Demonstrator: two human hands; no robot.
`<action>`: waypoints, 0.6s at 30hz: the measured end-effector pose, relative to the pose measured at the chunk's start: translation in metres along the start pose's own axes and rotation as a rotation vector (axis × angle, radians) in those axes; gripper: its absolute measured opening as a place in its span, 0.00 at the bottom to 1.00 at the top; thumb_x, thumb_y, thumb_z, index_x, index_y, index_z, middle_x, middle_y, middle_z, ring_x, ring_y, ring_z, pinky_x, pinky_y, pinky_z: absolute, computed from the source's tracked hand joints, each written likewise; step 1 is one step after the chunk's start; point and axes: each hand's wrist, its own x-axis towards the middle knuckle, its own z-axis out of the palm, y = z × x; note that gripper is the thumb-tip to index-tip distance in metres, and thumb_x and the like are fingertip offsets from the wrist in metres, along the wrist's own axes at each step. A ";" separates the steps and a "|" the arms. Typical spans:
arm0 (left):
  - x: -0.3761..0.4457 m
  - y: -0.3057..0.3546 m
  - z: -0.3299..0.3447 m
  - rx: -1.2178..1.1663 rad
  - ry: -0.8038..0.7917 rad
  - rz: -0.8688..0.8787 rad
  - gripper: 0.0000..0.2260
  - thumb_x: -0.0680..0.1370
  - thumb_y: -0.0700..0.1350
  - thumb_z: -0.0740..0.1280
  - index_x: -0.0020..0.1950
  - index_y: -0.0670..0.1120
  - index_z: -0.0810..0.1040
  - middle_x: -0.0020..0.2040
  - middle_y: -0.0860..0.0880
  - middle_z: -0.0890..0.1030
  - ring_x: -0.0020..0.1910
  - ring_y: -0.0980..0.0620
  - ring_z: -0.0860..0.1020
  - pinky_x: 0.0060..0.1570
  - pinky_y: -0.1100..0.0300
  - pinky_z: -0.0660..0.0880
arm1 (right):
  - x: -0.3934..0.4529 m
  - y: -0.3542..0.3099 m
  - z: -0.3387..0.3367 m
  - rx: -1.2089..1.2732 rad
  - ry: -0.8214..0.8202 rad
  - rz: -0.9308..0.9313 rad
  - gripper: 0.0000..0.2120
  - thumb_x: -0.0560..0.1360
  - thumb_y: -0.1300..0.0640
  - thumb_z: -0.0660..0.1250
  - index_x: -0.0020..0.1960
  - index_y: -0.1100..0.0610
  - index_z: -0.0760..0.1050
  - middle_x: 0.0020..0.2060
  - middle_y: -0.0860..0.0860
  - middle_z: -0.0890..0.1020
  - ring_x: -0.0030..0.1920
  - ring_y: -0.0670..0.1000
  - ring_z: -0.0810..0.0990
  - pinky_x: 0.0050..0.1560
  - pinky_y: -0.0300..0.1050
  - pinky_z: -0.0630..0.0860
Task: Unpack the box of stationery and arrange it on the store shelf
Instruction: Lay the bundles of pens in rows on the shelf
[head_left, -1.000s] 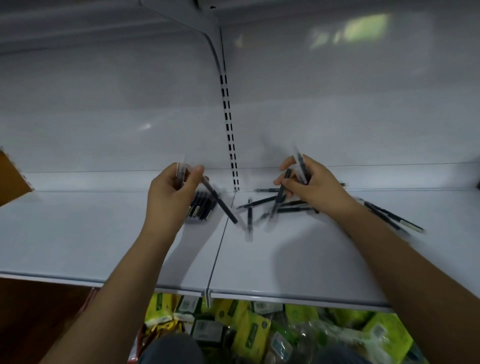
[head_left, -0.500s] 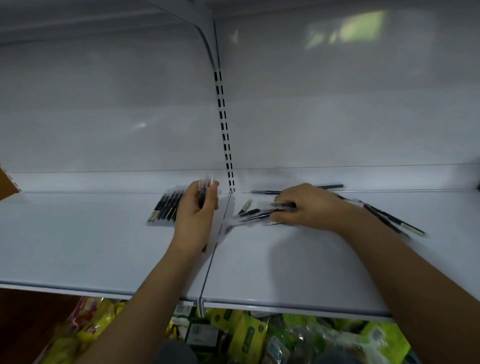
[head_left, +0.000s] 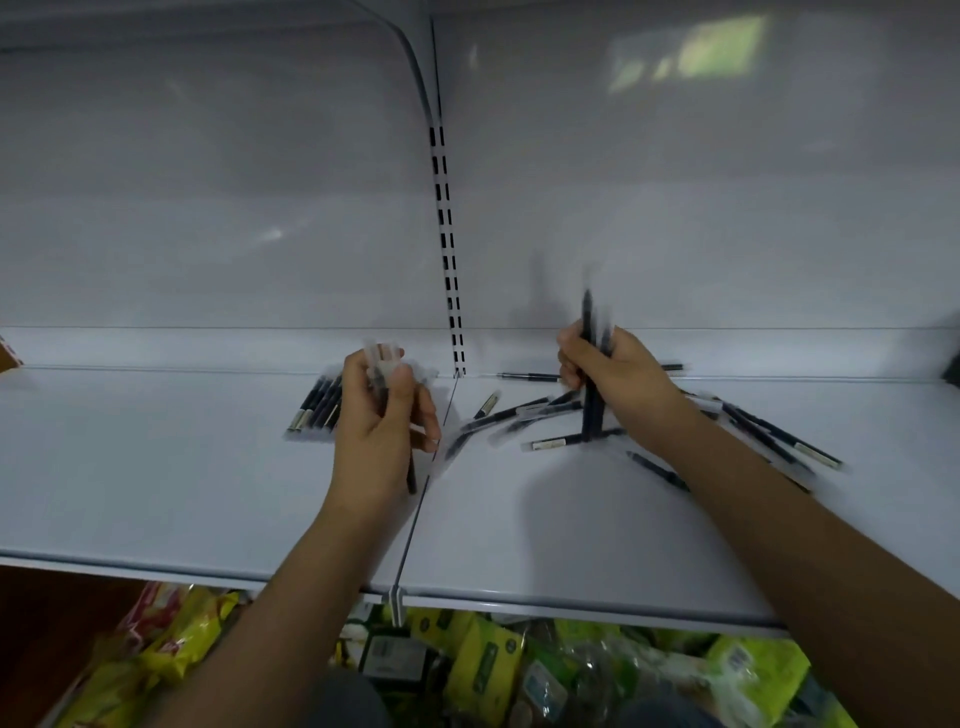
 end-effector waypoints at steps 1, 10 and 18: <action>-0.001 -0.001 -0.001 -0.010 -0.024 -0.031 0.03 0.84 0.44 0.59 0.57 0.46 0.69 0.37 0.44 0.74 0.30 0.49 0.71 0.28 0.60 0.71 | -0.001 0.001 0.002 -0.021 -0.011 0.017 0.15 0.76 0.42 0.65 0.38 0.52 0.72 0.30 0.48 0.75 0.36 0.51 0.74 0.49 0.52 0.74; 0.014 -0.007 -0.018 0.457 0.095 -0.056 0.07 0.78 0.48 0.70 0.45 0.45 0.77 0.32 0.51 0.76 0.28 0.59 0.72 0.30 0.68 0.70 | -0.006 -0.009 0.004 0.043 0.022 -0.037 0.12 0.81 0.50 0.61 0.46 0.58 0.77 0.27 0.48 0.65 0.28 0.48 0.62 0.29 0.41 0.62; 0.005 -0.004 -0.027 1.148 -0.405 -0.069 0.13 0.73 0.57 0.73 0.41 0.49 0.76 0.36 0.50 0.79 0.34 0.53 0.77 0.34 0.56 0.74 | -0.013 -0.009 0.007 -0.321 -0.001 -0.141 0.08 0.77 0.48 0.67 0.46 0.52 0.81 0.42 0.59 0.81 0.41 0.58 0.78 0.42 0.49 0.75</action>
